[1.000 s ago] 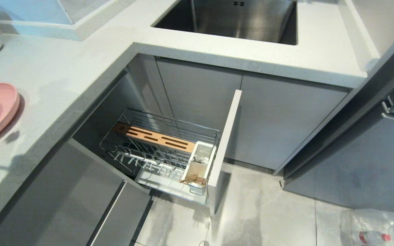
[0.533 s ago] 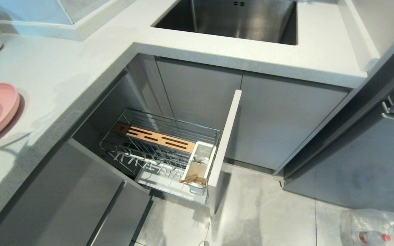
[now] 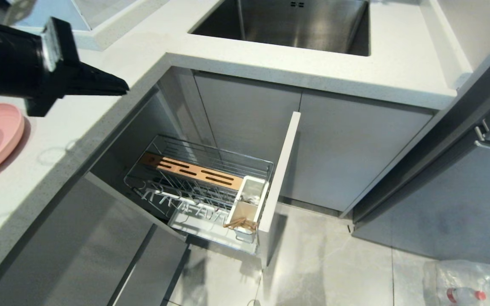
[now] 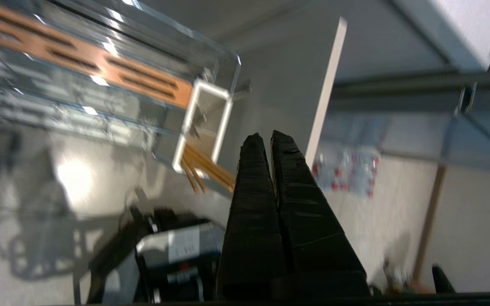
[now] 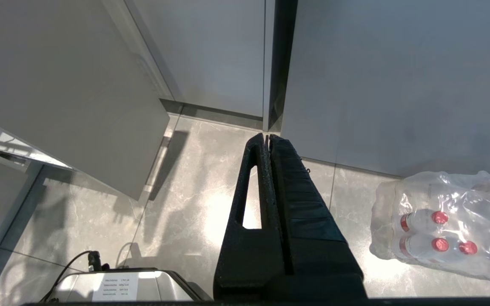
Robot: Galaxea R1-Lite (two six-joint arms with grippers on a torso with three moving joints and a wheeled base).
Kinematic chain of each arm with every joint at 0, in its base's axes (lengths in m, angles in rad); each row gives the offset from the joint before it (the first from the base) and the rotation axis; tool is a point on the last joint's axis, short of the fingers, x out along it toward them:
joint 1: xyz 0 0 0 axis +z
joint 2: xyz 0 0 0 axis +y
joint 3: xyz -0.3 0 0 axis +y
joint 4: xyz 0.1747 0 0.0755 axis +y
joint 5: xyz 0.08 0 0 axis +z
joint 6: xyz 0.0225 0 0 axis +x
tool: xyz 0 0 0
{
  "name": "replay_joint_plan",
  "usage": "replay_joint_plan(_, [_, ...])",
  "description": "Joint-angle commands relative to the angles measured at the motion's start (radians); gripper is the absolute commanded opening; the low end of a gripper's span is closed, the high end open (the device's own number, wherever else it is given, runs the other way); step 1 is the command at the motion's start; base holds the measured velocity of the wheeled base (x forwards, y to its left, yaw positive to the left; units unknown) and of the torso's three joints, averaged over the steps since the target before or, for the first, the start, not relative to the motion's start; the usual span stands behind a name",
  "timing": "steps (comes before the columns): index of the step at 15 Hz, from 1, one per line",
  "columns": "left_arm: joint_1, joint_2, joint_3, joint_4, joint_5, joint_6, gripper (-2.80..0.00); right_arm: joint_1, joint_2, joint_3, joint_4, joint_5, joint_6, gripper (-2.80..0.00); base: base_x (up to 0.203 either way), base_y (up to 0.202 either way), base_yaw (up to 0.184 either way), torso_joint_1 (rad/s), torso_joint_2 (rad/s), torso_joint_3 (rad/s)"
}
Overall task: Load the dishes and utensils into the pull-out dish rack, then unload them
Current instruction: Take the spoon out of the cupboard
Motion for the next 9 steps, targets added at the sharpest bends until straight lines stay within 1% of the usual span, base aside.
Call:
replay_joint_plan(1, [-0.069, 0.085, 0.017, 0.01, 0.0, -0.009, -2.8, 0.0, 0.002, 0.0, -0.001, 0.0, 0.0, -2.8, 0.0, 0.0, 0.0, 0.0, 0.0, 0.0])
replay_joint_plan(3, [-0.142, 0.159, 0.03, 0.031, 0.005, -0.051, -2.8, 0.0, 0.002, 0.0, -0.001, 0.0, 0.0, -2.8, 0.0, 0.0, 0.0, 0.0, 0.0, 0.0])
replay_joint_plan(4, [-0.165, 0.195, 0.032, 0.043, 0.009, -0.068, -2.8, 0.0, 0.002, 0.0, -0.001, 0.0, 0.0, -2.8, 0.0, 0.0, 0.0, 0.0, 0.0, 0.0])
replay_joint_plan(6, [-0.184, 0.253, 0.035, 0.05, 0.018, -0.087, -2.8, 0.0, 0.002, 0.0, -0.001, 0.0, 0.0, -2.8, 0.0, 0.0, 0.0, 0.0, 0.0, 0.0])
replay_joint_plan(9, [-0.187, 0.342, 0.033, 0.047, 0.044, -0.091, -2.8, 0.0, 0.002, 0.0, -0.001, 0.0, 0.0, -2.8, 0.0, 0.0, 0.0, 0.0, 0.0, 0.0])
